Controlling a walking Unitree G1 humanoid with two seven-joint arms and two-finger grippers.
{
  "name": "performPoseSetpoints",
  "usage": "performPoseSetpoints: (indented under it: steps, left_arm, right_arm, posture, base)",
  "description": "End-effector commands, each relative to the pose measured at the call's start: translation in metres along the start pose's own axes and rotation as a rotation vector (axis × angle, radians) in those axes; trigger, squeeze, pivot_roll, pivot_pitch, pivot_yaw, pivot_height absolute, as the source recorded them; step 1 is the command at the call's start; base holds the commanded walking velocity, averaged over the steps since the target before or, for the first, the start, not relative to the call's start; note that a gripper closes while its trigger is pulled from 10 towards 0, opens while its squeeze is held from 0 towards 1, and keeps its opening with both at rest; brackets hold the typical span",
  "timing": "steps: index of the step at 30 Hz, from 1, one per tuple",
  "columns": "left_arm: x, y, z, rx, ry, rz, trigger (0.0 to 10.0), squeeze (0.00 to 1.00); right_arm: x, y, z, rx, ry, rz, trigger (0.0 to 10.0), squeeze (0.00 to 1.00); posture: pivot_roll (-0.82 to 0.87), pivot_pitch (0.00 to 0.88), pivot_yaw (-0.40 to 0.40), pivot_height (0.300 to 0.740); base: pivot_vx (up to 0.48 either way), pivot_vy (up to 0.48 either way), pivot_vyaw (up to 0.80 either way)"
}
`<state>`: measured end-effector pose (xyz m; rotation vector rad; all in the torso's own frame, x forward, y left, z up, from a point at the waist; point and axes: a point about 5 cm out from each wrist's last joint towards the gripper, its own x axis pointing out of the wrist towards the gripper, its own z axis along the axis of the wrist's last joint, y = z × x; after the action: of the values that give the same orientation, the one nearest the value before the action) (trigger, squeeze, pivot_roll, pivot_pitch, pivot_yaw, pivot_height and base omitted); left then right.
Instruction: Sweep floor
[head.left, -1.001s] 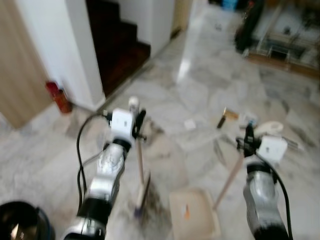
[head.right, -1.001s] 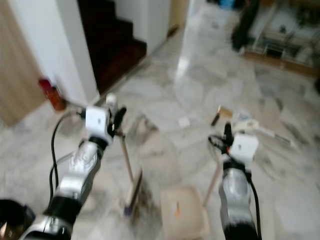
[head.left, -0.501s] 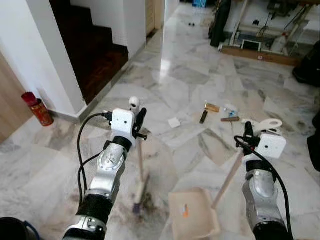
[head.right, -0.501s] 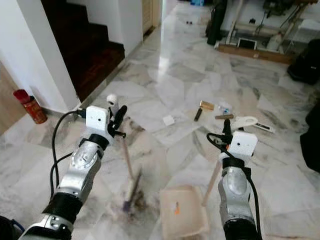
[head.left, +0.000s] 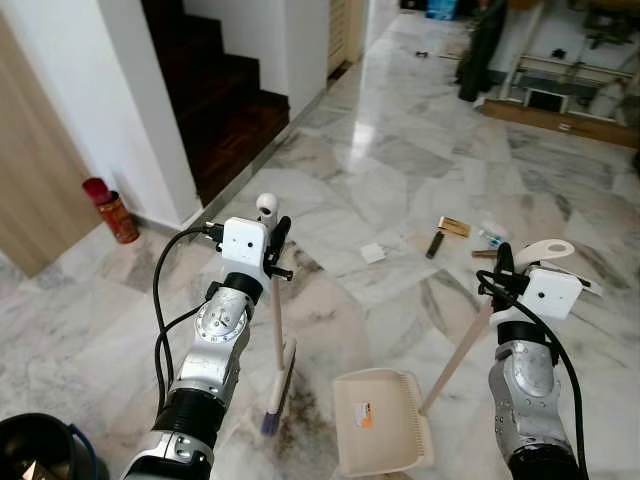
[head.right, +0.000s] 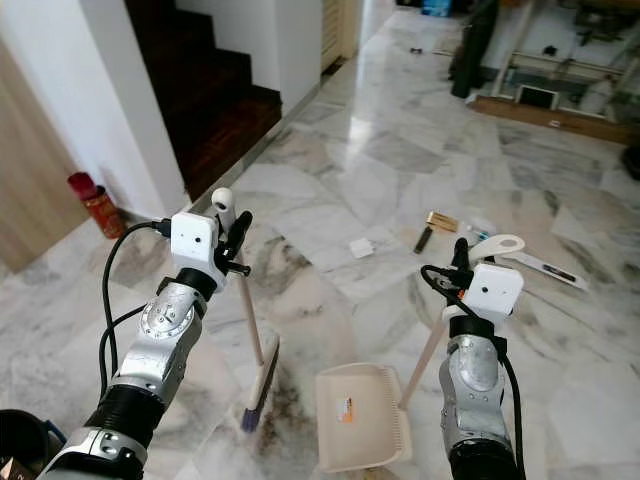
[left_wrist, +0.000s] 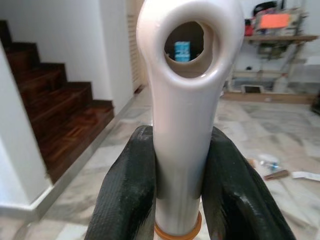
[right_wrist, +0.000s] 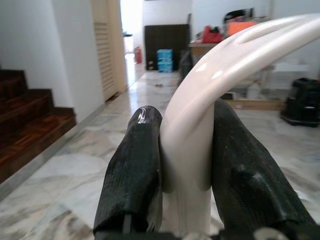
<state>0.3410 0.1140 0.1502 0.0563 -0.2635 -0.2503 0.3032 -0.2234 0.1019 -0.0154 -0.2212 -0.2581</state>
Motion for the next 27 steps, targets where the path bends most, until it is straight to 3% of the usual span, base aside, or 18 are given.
performPoseSetpoints:
  steps: [1, 27]
  left_arm:
    - [0.0041, 0.0039, 0.0092, 0.021, -0.042, 0.007, 10.0, 0.00]
    - [0.0028, 0.0051, 0.0084, 0.025, -0.041, 0.007, 10.0, 0.00]
  right_arm:
    - [0.0035, 0.0025, 0.0107, 0.017, -0.059, 0.002, 10.0, 0.00]
    - [0.0038, 0.0081, 0.0104, 0.024, -0.056, 0.018, 10.0, 0.00]
  posture:
    - [0.08, 0.052, -0.010, 0.740]
    - [0.08, 0.047, -0.011, 0.740]
  base:
    - [0.315, 0.000, 0.00]
    - [0.312, 0.000, 0.00]
